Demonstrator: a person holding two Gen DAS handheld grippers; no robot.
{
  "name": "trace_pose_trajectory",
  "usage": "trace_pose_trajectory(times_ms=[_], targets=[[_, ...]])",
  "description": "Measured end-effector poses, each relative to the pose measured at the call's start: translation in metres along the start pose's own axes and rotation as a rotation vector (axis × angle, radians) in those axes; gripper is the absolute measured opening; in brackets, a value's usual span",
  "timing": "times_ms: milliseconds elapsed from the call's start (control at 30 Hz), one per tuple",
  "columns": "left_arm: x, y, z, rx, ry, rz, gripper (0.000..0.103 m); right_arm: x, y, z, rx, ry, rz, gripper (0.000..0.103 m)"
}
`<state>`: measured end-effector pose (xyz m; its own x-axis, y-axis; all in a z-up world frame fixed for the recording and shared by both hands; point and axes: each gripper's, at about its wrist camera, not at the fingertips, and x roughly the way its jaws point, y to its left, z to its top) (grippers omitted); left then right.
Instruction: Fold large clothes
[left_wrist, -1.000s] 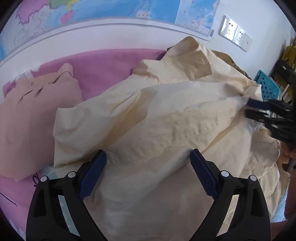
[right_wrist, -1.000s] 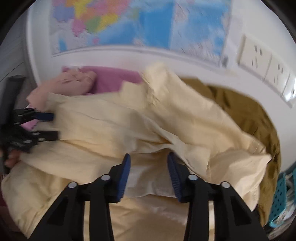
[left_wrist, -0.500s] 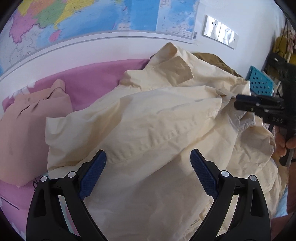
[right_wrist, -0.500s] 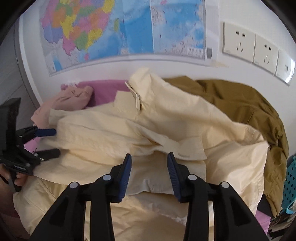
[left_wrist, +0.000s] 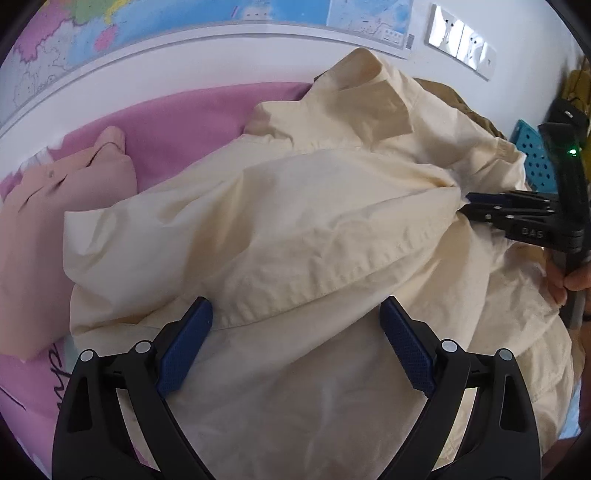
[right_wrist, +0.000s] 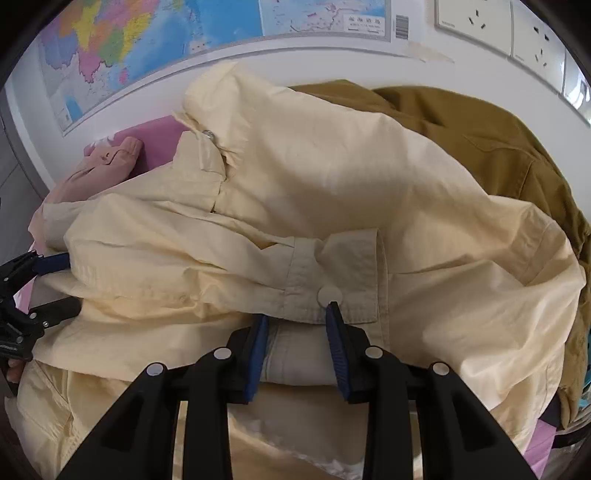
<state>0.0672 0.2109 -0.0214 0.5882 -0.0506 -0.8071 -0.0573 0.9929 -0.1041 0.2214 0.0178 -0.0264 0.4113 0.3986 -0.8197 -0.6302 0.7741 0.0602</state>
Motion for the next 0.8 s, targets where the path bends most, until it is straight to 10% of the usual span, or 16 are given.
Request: trace_pose_trajectory(times_ms=[367, 800], targets=[[-0.072, 0.025, -0.038, -0.045, -0.121, -0.077, 0.092, -0.081, -0.010, -0.035, 0.006, -0.096, 0.047, 0.064], [-0.123, 0.061, -0.131, -0.189, -0.090, -0.140, 0.093, -0.137, -0.065, -0.123, 0.241, -0.148, 0.055, 0.073]])
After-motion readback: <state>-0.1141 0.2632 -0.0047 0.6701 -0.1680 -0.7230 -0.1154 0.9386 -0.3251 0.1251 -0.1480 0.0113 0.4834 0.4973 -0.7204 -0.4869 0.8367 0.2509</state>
